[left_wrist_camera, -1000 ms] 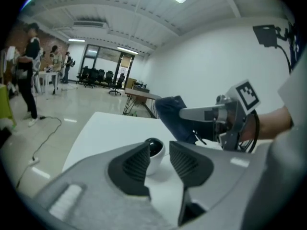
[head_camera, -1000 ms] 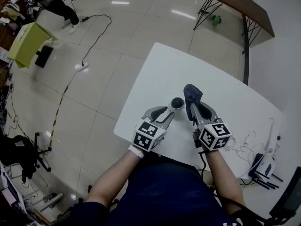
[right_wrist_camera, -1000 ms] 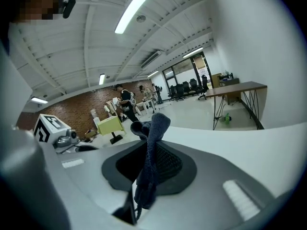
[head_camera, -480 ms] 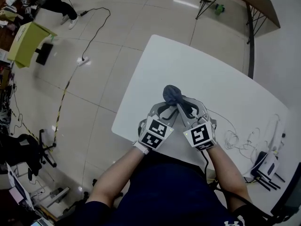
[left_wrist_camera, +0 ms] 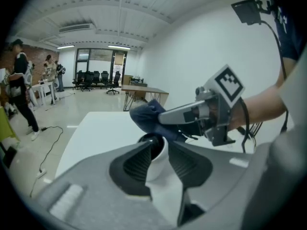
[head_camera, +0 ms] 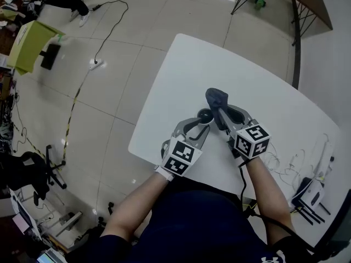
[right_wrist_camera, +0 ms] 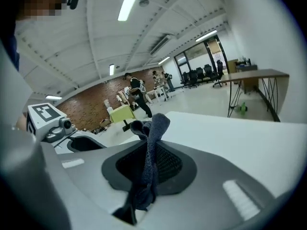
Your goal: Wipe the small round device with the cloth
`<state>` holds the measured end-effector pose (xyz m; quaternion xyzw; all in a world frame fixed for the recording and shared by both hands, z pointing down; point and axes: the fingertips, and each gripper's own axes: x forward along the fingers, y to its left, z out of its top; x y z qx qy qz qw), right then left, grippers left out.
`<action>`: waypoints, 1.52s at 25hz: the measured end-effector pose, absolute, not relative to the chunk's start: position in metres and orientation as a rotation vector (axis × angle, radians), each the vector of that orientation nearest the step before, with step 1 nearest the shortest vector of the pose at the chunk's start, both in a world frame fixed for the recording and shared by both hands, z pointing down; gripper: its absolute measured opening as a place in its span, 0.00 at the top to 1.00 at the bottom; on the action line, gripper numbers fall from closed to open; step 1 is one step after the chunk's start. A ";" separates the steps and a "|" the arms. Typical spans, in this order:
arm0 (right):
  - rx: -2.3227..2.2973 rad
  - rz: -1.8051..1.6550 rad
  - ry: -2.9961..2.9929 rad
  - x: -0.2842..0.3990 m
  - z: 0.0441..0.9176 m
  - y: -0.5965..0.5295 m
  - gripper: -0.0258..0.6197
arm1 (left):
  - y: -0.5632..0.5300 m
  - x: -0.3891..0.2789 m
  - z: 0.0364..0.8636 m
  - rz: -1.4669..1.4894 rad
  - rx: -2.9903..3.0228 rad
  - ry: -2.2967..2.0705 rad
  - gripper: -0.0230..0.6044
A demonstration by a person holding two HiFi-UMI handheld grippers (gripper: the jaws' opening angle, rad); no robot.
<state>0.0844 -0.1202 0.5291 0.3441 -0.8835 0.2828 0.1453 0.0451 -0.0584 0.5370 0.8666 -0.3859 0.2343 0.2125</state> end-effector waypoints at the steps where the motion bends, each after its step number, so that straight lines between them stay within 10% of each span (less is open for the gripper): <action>1: 0.973 0.875 -2.531 0.087 0.538 -0.122 0.88 | -0.059 0.045 0.537 0.645 2.403 -1.074 0.78; 19: 0.877 1.113 -2.344 0.093 0.607 -0.129 0.88 | -0.058 0.050 0.539 0.630 2.385 -1.096 0.74; 38: 0.296 0.203 -2.519 0.030 0.498 -0.102 0.88 | -0.055 0.063 0.523 0.704 2.541 -0.997 0.79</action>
